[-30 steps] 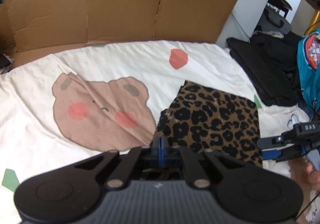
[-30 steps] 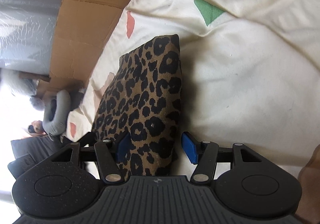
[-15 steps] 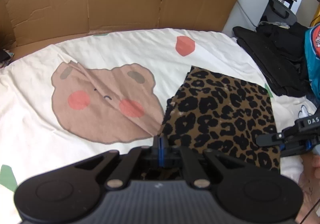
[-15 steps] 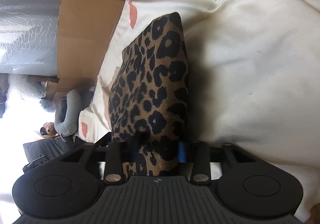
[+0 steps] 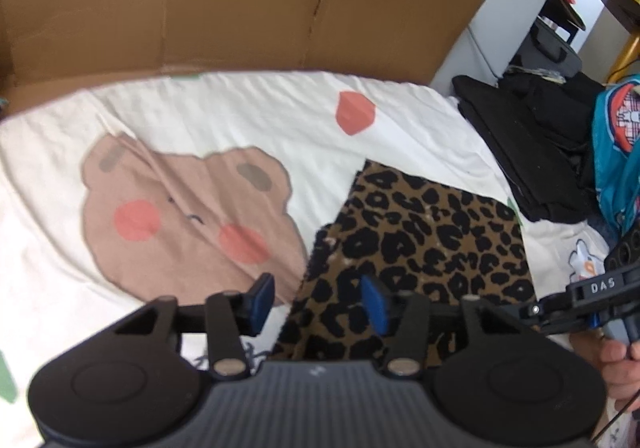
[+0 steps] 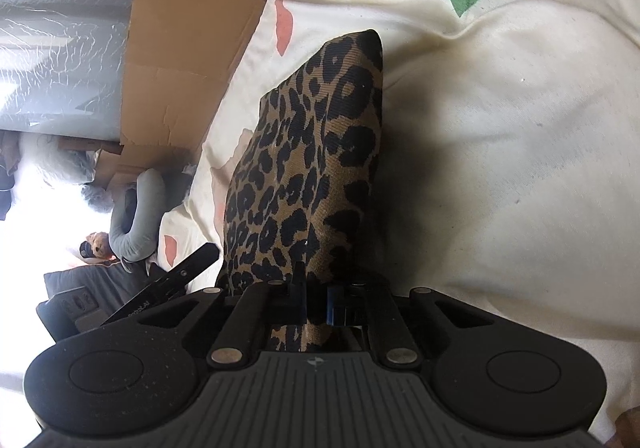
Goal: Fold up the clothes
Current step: 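Grasp the folded skirt end with the left tool while the right tool grasps its other end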
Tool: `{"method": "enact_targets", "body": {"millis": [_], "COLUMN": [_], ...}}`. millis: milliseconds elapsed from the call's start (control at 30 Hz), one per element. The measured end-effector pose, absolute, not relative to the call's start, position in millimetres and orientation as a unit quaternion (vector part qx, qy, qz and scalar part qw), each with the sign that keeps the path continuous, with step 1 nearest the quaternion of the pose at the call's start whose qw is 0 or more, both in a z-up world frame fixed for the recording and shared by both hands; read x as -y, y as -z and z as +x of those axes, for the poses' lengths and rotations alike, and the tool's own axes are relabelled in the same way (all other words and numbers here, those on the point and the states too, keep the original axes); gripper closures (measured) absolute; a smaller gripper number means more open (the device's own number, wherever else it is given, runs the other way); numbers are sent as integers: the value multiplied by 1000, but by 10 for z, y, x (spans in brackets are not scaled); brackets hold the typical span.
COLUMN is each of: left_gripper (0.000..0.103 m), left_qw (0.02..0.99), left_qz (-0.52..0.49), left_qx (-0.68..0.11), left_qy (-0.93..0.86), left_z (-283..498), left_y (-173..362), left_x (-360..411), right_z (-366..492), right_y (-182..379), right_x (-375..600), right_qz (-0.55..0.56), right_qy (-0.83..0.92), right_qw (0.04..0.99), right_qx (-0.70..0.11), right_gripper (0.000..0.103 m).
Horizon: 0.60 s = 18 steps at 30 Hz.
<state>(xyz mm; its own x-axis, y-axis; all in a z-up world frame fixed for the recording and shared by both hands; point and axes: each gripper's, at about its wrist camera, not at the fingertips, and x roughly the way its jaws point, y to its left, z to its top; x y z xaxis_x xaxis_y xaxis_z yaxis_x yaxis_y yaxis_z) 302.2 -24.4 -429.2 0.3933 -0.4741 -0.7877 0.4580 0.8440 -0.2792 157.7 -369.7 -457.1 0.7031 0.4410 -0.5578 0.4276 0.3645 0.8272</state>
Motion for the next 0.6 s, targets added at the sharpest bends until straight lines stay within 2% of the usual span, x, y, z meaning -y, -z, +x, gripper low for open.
{"method": "enact_targets", "body": {"millis": [167, 200, 233, 600], "left_gripper": [51, 58, 60, 70], "left_qw": [812, 808, 802, 784], "left_qz": [-63, -74, -85, -121], "left_qx": [-506, -512, -518, -534], "left_qy": [283, 283, 284, 292], "left_z": [3119, 3135, 3149, 3091], "left_y": [4459, 4484, 4508, 4546], "left_x": [149, 134, 122, 205], "right_z": [1578, 1579, 1580, 1584], "right_y": [4530, 4521, 4511, 4332], "right_x": [3709, 3712, 3715, 3907], "right_qz": [554, 552, 550, 527], "right_qy": [-9, -10, -12, -9], "right_qw": [738, 739, 741, 758], "right_qx": [-386, -386, -386, -385], "right_gripper": [99, 99, 99, 99]}}
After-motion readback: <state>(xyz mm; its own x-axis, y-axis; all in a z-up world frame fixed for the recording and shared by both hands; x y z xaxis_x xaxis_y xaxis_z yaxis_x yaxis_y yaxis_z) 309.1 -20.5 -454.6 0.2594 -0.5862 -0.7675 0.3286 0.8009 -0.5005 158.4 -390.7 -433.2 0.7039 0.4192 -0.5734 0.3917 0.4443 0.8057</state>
